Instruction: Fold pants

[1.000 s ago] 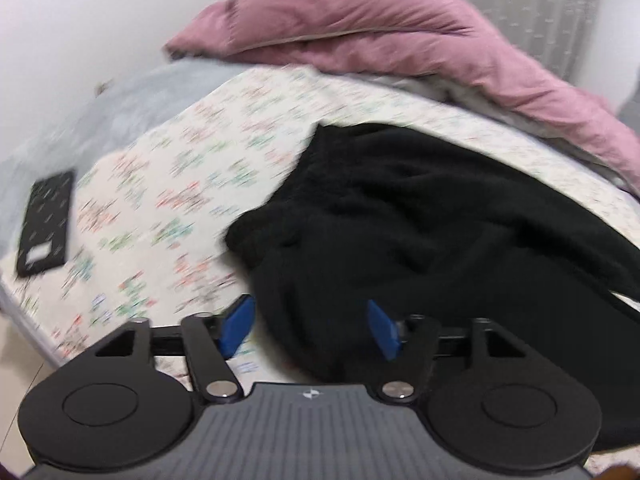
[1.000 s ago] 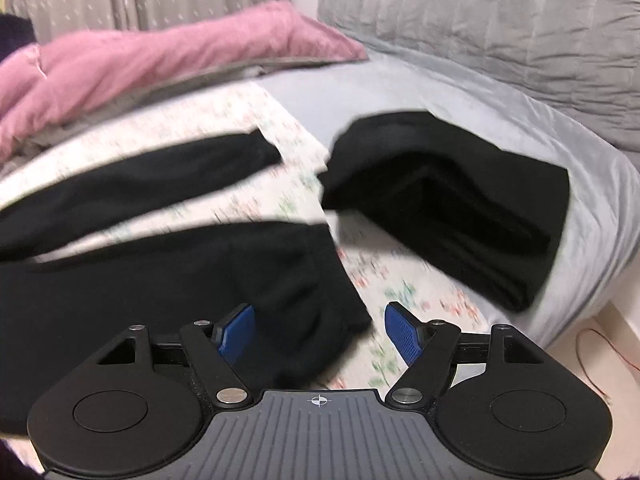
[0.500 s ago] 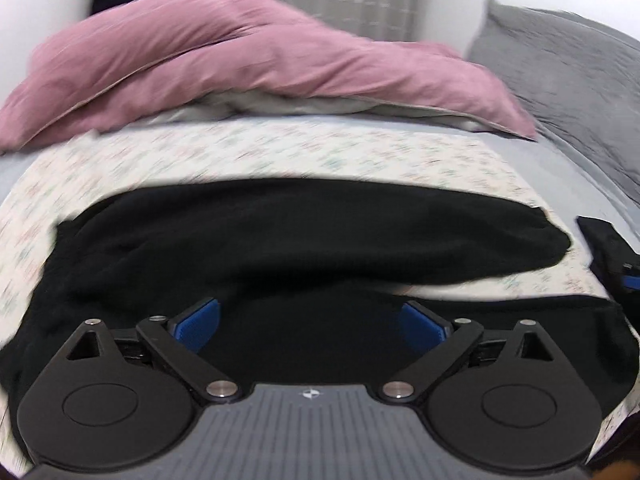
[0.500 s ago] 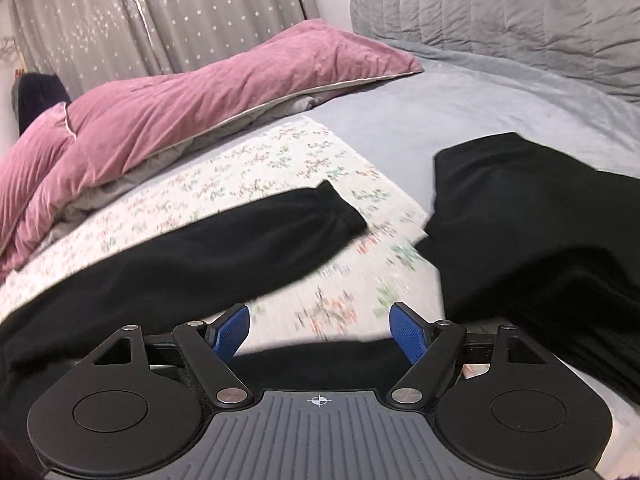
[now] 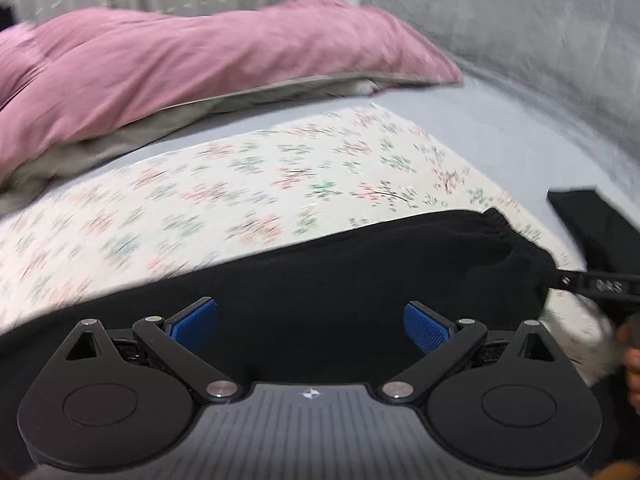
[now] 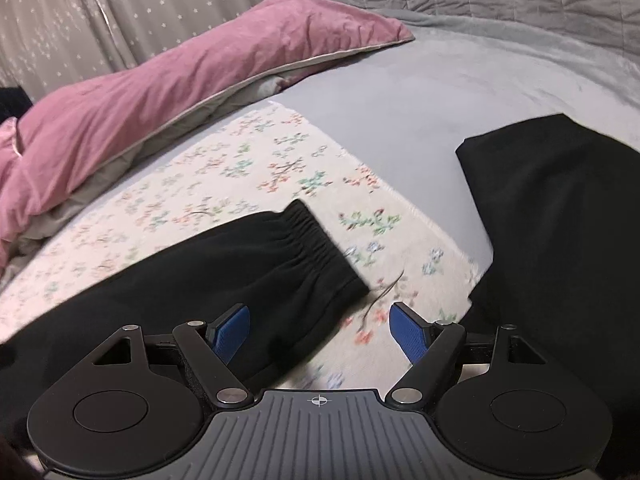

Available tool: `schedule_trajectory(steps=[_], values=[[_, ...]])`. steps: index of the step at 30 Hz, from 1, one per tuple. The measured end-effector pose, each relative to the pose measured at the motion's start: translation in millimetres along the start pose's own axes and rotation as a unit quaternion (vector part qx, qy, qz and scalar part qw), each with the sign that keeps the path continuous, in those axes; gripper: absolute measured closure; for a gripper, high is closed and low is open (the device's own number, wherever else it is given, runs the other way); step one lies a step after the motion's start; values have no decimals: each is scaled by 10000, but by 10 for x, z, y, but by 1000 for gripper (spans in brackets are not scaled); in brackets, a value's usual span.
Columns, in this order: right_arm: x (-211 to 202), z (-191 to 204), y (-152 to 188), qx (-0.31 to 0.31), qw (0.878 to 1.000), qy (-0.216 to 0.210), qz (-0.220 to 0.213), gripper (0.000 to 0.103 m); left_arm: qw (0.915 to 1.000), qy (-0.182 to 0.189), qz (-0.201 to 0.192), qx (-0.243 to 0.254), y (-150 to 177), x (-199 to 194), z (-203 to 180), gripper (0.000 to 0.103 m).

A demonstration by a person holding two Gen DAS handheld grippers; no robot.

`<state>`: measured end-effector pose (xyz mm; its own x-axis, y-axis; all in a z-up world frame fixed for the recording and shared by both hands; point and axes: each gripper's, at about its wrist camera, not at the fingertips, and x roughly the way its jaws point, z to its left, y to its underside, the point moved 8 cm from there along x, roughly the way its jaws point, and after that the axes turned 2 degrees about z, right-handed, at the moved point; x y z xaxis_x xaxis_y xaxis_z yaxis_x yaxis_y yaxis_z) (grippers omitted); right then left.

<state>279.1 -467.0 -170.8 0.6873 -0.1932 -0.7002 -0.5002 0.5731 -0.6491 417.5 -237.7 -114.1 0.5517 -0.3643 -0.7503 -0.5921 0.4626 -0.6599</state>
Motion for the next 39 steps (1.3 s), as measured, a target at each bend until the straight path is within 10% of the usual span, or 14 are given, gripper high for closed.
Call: schedule_trajectory(steps=[8,17,21,27,39], values=[[215,-53,-2,-180,9998,34,-44,30,9927,414,398,1057,-470,947,-572,1],[239,-224,-118,399,9988,-230,-155,71,9791,1154,856,1442,-700,1457,-1048,24],[269,-169,-116,166,9995,-131,-230,73,9749,1457,920,1412,-749,1538,-1150,32],[269,-190,-144,237,9993,-184,-218,75,9661,1747,842,1701,-713,1412,-1308,75],[32,-169,-358,-235,9907,428,-1274,79,9821,1422,-303,1194,-987,1368,-1540,80]])
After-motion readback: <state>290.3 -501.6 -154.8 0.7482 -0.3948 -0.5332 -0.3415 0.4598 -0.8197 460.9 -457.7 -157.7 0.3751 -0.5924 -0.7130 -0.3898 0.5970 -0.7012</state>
